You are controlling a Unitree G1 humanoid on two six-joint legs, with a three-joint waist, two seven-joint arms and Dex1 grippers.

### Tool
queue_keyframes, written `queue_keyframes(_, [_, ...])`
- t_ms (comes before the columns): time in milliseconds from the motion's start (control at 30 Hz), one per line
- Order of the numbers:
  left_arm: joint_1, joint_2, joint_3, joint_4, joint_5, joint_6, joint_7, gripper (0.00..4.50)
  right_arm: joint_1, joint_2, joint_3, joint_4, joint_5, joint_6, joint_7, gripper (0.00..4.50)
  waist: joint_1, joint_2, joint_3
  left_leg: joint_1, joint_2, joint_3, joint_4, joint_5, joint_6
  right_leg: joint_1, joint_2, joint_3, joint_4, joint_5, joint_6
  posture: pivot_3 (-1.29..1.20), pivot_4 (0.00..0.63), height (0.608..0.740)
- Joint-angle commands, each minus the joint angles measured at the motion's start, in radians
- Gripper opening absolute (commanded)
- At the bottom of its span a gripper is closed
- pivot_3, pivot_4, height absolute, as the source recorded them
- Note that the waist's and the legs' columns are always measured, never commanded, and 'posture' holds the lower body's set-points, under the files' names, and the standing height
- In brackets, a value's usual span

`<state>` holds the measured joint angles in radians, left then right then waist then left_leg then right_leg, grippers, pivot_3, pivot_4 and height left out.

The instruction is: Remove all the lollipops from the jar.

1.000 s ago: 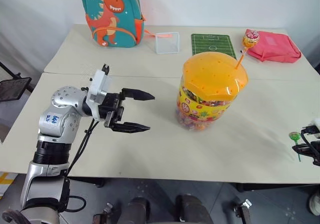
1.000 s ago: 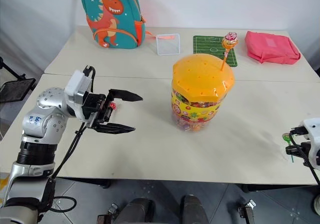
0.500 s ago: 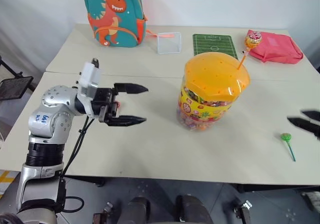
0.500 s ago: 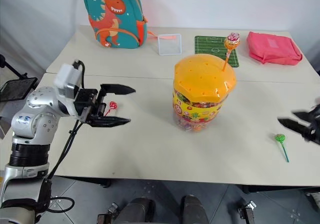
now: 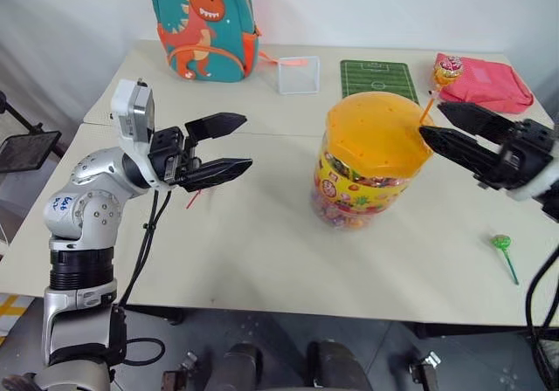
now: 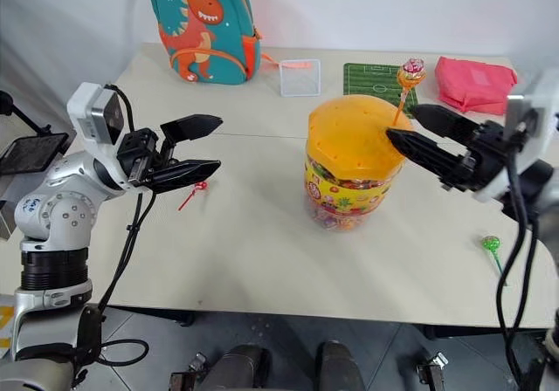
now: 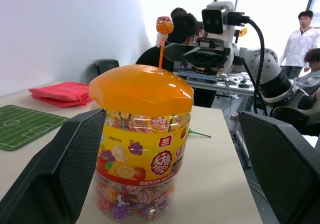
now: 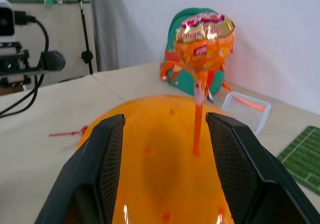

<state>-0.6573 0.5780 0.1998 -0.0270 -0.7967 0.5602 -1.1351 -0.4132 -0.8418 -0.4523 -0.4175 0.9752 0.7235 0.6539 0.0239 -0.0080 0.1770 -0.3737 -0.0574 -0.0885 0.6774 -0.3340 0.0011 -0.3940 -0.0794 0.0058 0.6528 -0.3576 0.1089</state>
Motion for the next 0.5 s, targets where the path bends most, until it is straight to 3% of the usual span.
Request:
queue_keyframes(33, [-0.003,0.002,0.01,-0.046,-0.015,-0.012,0.003,4.5,-0.053,0.021,0.021,0.042,-0.046,-0.045,-0.03,2.69,-0.001,0.0,0.0,0.0,0.0,0.0,0.0,0.0,0.0,0.0,0.0,0.0,0.0,0.0,0.0,0.0,0.15,0.74])
queue_keyframes(67, [-0.002,0.002,0.01,-0.05,-0.015,-0.012,0.004,4.5,-0.066,0.026,0.03,0.049,-0.044,-0.039,-0.032,2.69,-0.001,0.0,0.0,0.0,0.0,0.0,0.0,0.0,0.0,0.0,0.0,0.0,0.0,0.0,0.0,0.0,0.15,0.74])
queue_keyframes(167, [-0.001,0.003,0.011,-0.056,-0.016,-0.013,0.008,4.5,-0.085,0.029,0.045,0.06,-0.038,-0.023,-0.031,2.08,-0.003,0.0,0.0,0.0,0.0,0.0,-0.001,0.0,0.0,-0.001,0.0,0.0,0.0,0.0,0.0,0.0,0.15,0.74])
queue_keyframes(367, [0.006,0.005,0.018,-0.066,-0.017,-0.013,0.014,4.5,-0.082,0.022,0.031,0.071,-0.043,-0.027,-0.026,0.07,-0.002,0.0,0.0,-0.001,0.0,0.0,-0.001,0.0,0.0,-0.001,0.0,0.0,0.0,0.0,0.0,0.0,0.15,0.74])
queue_keyframes(500, [0.005,0.002,0.013,-0.065,-0.015,-0.017,0.01,4.5,-0.126,0.023,0.001,0.098,-0.016,-0.035,-0.019,0.03,-0.003,0.0,0.0,-0.001,0.0,0.0,-0.001,0.0,0.0,-0.001,0.0,0.0,0.0,0.0,0.0,0.0,0.15,0.74])
